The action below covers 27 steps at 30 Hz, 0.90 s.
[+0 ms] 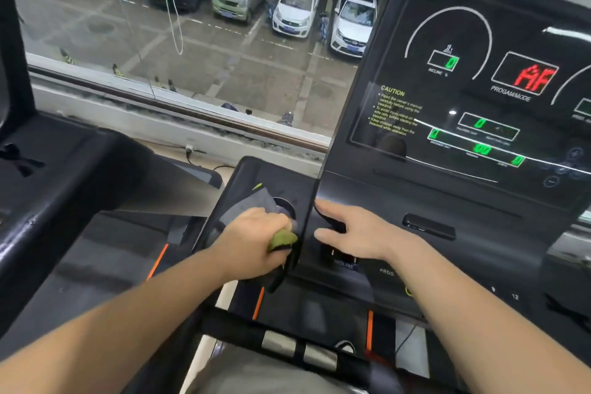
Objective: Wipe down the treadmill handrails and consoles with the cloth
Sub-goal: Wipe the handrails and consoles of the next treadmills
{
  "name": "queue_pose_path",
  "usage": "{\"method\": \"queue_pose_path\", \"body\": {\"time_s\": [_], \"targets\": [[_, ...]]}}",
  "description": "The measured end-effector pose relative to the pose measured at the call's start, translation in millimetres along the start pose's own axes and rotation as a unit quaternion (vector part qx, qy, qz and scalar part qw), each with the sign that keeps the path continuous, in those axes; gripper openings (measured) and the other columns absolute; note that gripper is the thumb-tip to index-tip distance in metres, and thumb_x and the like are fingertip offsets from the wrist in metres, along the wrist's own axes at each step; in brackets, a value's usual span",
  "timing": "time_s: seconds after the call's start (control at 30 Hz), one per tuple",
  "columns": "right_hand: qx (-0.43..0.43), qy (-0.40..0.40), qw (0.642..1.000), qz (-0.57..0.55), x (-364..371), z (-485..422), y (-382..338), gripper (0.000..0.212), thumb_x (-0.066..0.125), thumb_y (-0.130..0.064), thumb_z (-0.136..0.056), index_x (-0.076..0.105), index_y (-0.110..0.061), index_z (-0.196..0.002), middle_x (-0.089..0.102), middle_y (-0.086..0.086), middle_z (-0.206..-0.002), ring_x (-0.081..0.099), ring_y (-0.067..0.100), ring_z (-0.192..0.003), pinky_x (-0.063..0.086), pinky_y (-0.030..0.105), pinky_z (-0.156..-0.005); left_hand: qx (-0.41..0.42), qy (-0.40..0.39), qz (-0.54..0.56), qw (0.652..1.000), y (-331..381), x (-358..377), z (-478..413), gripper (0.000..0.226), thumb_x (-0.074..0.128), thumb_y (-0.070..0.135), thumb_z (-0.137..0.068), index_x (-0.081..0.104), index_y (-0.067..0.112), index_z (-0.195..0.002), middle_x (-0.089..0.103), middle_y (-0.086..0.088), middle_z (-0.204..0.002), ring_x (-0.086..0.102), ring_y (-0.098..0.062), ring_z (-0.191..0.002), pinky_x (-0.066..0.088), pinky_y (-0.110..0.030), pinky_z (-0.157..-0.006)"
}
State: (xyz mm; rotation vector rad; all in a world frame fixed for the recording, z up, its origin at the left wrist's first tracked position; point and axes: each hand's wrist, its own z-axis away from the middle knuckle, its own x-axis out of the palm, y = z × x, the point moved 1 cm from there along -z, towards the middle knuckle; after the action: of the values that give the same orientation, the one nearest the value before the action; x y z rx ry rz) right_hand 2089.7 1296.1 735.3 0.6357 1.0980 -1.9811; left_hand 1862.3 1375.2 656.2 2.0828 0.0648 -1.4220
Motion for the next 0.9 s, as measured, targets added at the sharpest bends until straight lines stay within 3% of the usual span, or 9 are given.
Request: {"method": "queue_pose_path", "body": {"time_s": [0.07, 0.13, 0.27, 0.33, 0.4, 0.53, 0.67, 0.77, 0.9], "targets": [[0.009, -0.006, 1.0, -0.024, -5.1, -4.3, 1.4, 0.06, 0.055, -0.037, -0.105, 0.032, -0.031, -0.16, 0.038, -0.018, -0.16, 0.035, 0.0, -0.147, 0.02, 0.029, -0.127, -0.017, -0.084, -0.032, 0.996, -0.9, -9.6, -17.3, 0.021, 0.061, 0.044, -0.086, 0.052, 0.027, -0.094, 0.06, 0.007, -0.081, 0.061, -0.026, -0.081, 0.044, -0.038, -0.075], [0.017, -0.006, 1.0, -0.004, -4.8, -7.5, -2.2, 0.058, 0.051, -0.03, -0.106, 0.031, -0.03, -0.161, 0.037, -0.017, -0.161, 0.033, 0.003, -0.149, 0.018, 0.024, -0.125, -0.118, -0.096, -0.096, 0.984, 14.3, -1.6, -42.4, 0.026, 0.051, 0.049, -0.094, 0.049, 0.024, -0.103, 0.068, 0.001, -0.093, 0.065, -0.03, -0.09, 0.041, -0.04, -0.078], [0.023, -0.007, 0.998, 0.05, 6.0, -0.8, -8.3, 0.097, 0.076, -0.04, -0.087, 0.016, -0.035, -0.164, 0.016, -0.016, -0.169, 0.023, 0.01, -0.155, 0.024, 0.032, -0.125, -0.335, -0.04, -0.166, 0.927, 46.2, 34.5, -65.4, 0.036, 0.043, 0.048, -0.101, 0.047, 0.015, -0.114, 0.068, -0.007, -0.105, 0.066, -0.031, -0.096, 0.039, -0.041, -0.086], [0.026, 0.002, 0.996, 0.09, 10.1, 6.2, -14.4, 0.114, 0.084, -0.042, -0.078, 0.01, -0.036, -0.164, 0.008, -0.015, -0.171, 0.021, 0.013, -0.156, 0.029, 0.035, -0.123, -0.305, 0.009, -0.12, 0.945, 44.8, 34.4, -48.7, 0.031, 0.047, 0.045, -0.097, 0.051, 0.015, -0.106, 0.068, -0.007, -0.094, 0.065, -0.033, -0.087, 0.041, -0.041, -0.082], [0.027, 0.017, 0.992, 0.122, 12.6, 10.7, -23.0, 0.12, 0.088, -0.042, -0.074, 0.009, -0.036, -0.164, 0.011, -0.014, -0.171, 0.028, 0.017, -0.153, 0.036, 0.038, -0.119, -0.168, 0.048, -0.049, 0.983, 32.9, 20.8, -17.4, 0.024, 0.057, 0.04, -0.087, 0.054, 0.018, -0.094, 0.063, -0.004, -0.083, 0.063, -0.035, -0.078, 0.044, -0.042, -0.073], [0.029, 0.051, 0.988, 0.141, 15.8, 14.9, -31.3, 0.12, 0.09, -0.042, -0.071, 0.013, -0.036, -0.162, 0.024, -0.012, -0.167, 0.039, 0.02, -0.147, 0.044, 0.043, -0.111, 0.071, -0.027, 0.006, 0.997, -11.0, -21.9, 15.2, 0.017, 0.069, 0.032, -0.081, 0.062, 0.022, -0.094, 0.058, 0.006, -0.094, 0.054, -0.021, -0.09, 0.043, -0.034, -0.087], [0.013, 0.09, 0.983, 0.162, 16.1, 16.4, -31.1, 0.126, 0.092, -0.044, -0.068, 0.01, -0.037, -0.163, 0.017, -0.013, -0.169, 0.025, 0.016, -0.153, 0.04, 0.041, -0.115, -0.043, 0.007, -0.1, 0.994, -20.5, -20.1, 5.5, 0.029, 0.064, 0.042, -0.085, 0.064, 0.023, -0.107, 0.06, 0.001, -0.118, 0.055, -0.024, -0.113, 0.035, -0.045, -0.115], [-0.014, 0.102, 0.972, 0.212, 14.5, 9.4, -29.4, 0.137, 0.092, -0.054, -0.062, 0.005, -0.029, -0.165, -0.006, -0.012, -0.172, 0.001, 0.012, -0.158, 0.029, 0.034, -0.121, -0.146, 0.083, -0.085, 0.982, 18.2, 10.0, 3.4, 0.031, 0.065, 0.038, -0.08, 0.067, 0.013, -0.098, 0.065, -0.01, -0.108, 0.06, -0.035, -0.103, 0.04, -0.054, -0.107], [-0.021, 0.059, 0.967, 0.249, 9.3, -2.4, -34.1, 0.139, 0.092, -0.057, -0.06, 0.01, -0.02, -0.165, -0.013, -0.013, -0.171, -0.012, 0.005, -0.156, 0.026, 0.033, -0.123, -0.148, 0.037, -0.066, 0.986, 37.1, 12.1, -7.6, 0.021, 0.059, 0.042, -0.076, 0.052, 0.023, -0.083, 0.06, 0.001, -0.081, 0.057, -0.028, -0.083, 0.04, -0.038, -0.093]]}}
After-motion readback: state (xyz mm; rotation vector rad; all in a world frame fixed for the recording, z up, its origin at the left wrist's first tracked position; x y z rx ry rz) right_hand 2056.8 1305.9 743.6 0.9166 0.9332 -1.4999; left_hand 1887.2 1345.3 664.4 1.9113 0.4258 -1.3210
